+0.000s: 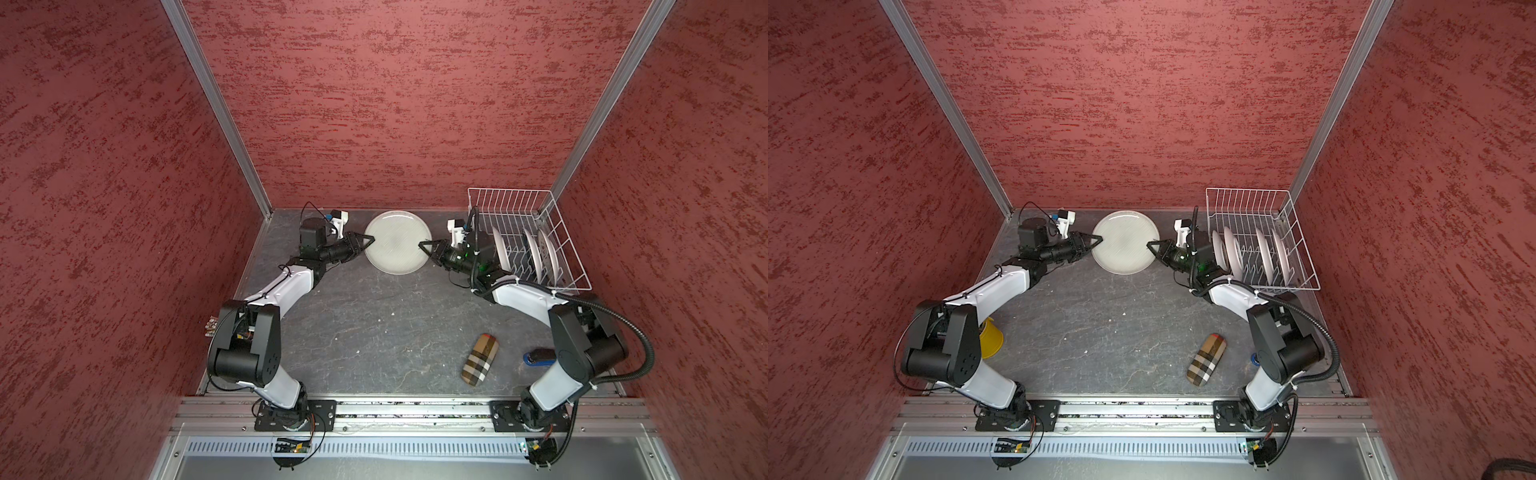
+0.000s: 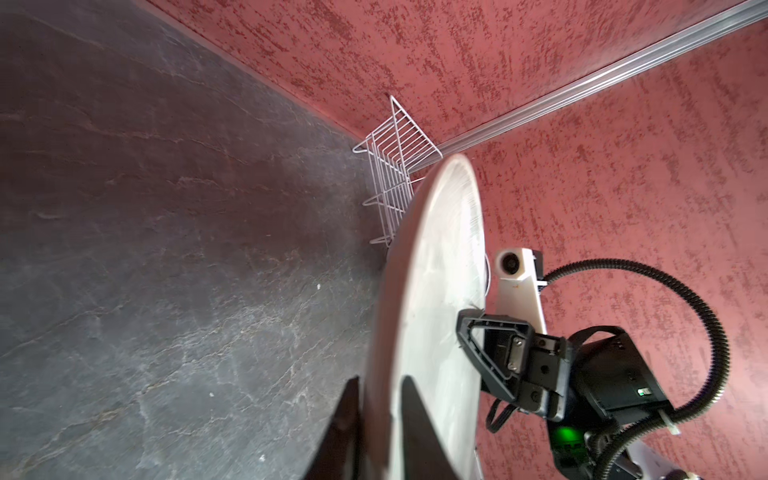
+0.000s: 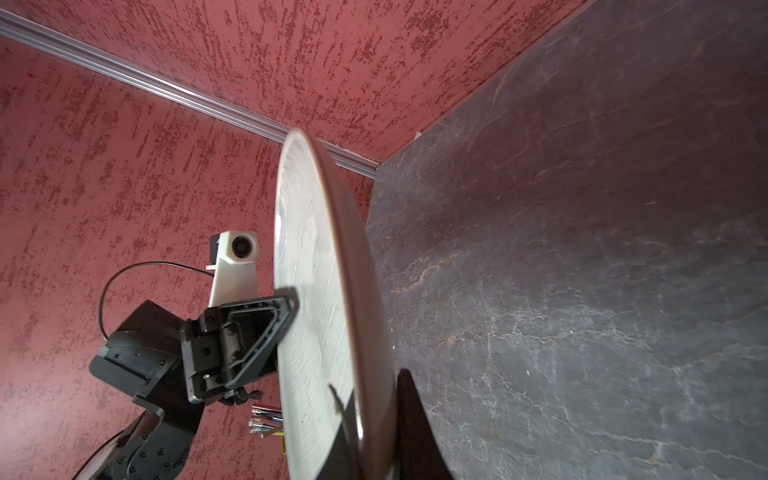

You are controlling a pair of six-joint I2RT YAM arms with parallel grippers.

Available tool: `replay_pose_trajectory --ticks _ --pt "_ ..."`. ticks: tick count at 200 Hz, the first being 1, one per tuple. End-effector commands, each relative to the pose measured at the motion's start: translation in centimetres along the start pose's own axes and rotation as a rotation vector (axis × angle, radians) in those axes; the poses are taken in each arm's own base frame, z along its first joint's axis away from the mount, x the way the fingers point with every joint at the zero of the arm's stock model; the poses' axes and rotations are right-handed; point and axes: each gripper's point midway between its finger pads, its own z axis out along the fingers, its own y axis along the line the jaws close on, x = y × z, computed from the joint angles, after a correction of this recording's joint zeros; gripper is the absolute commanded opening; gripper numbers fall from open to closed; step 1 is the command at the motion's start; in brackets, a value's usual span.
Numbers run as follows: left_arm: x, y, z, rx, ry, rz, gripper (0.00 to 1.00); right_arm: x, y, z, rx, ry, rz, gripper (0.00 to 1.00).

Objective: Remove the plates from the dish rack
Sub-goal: 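Bring the plate toward the left gripper and grasp its rim with the left gripper, then open the right gripper and pull back while the left gripper carries the plate nearer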

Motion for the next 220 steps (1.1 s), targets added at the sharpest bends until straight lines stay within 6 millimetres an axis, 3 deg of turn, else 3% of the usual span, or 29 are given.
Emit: replay_pose_trajectory --ticks 1,16,48,61,89,116,134,143,177,220 --pt "-0.6 -2.0 -0.2 0.058 -0.010 0.032 0.02 -2.6 7.3 -0.6 -0.225 -0.069 -0.086 0.00" --pt "-0.6 -2.0 -0.2 0.064 -0.009 0.029 0.00 -2.5 7.1 -0.5 -0.216 -0.066 -0.081 0.06" --pt "-0.9 -1.9 -0.5 0.070 -0.026 0.018 0.00 -2.4 6.9 -0.6 -0.200 -0.061 -0.082 0.47" --pt "-1.2 -1.9 -0.8 0.073 -0.039 0.012 0.00 -2.5 6.6 -0.7 -0.175 -0.067 -0.085 0.55" --pt "-1.9 -1.5 -1.5 0.056 -0.067 0.013 0.00 -3.4 5.7 -1.3 -0.072 -0.108 -0.118 0.58" --pt "-3.0 0.2 -2.9 0.009 -0.121 -0.010 0.00 -4.6 5.3 -2.8 0.051 -0.175 -0.192 0.60" --pt "-3.4 1.0 -3.4 -0.013 -0.147 -0.033 0.00 -5.2 4.9 -4.1 0.127 -0.218 -0.244 0.67" --pt "-3.6 1.5 -3.6 -0.034 -0.160 -0.042 0.00 -5.6 6.0 -5.4 0.129 -0.247 -0.268 0.70" --pt "-4.5 4.7 -4.6 -0.151 -0.271 -0.091 0.00 -6.1 6.6 -7.4 0.190 -0.285 -0.321 0.75" --pt "-5.0 9.1 -6.9 -0.306 -0.469 -0.166 0.00 -5.8 6.5 -7.8 0.194 -0.279 -0.323 0.75"
